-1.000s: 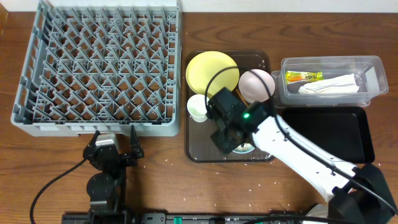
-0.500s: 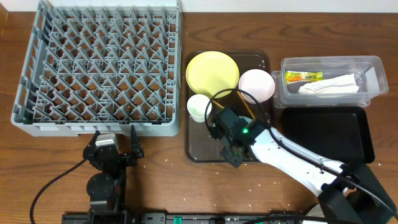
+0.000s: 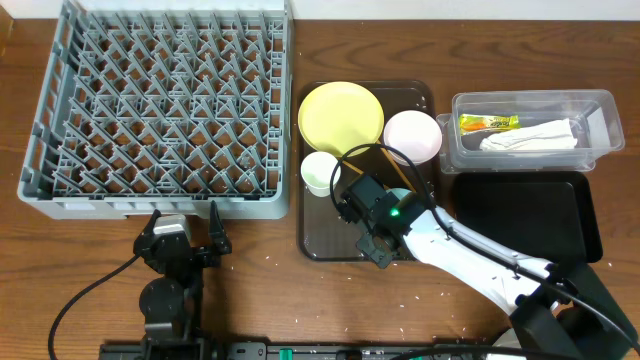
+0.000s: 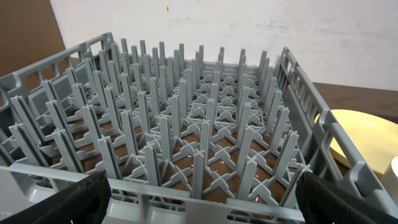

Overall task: Sort waste into correct bins and load items into the dishwasher
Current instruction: 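Grasp the rim of the light-blue rice bowl with right gripper, then tip the blue bowl over the black tray to dump the rice, then set the emptied blue bowl back on the dark tray, release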

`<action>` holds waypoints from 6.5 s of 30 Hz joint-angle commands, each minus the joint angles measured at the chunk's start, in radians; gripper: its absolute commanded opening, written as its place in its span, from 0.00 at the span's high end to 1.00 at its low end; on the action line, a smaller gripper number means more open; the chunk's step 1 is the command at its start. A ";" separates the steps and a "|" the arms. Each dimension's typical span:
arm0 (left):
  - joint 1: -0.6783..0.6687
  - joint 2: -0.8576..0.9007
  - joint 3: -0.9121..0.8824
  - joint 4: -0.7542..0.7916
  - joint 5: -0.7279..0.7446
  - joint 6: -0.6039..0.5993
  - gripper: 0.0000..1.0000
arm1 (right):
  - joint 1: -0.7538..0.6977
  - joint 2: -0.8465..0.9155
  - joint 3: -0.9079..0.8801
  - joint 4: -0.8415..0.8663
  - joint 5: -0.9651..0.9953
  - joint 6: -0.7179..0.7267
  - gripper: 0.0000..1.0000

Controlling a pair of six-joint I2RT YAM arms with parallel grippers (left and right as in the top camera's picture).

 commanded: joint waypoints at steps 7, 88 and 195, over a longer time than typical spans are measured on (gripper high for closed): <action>0.004 -0.004 -0.031 -0.011 -0.012 0.006 0.05 | -0.043 -0.083 0.232 -0.094 -0.063 0.035 0.99; 0.004 -0.004 -0.031 -0.011 -0.011 0.006 0.05 | -1.612 -0.045 -0.215 -0.125 -1.635 -0.093 0.99; 0.004 -0.004 -0.031 -0.011 -0.011 0.006 0.04 | -0.110 0.085 0.555 -0.494 -0.299 0.131 0.99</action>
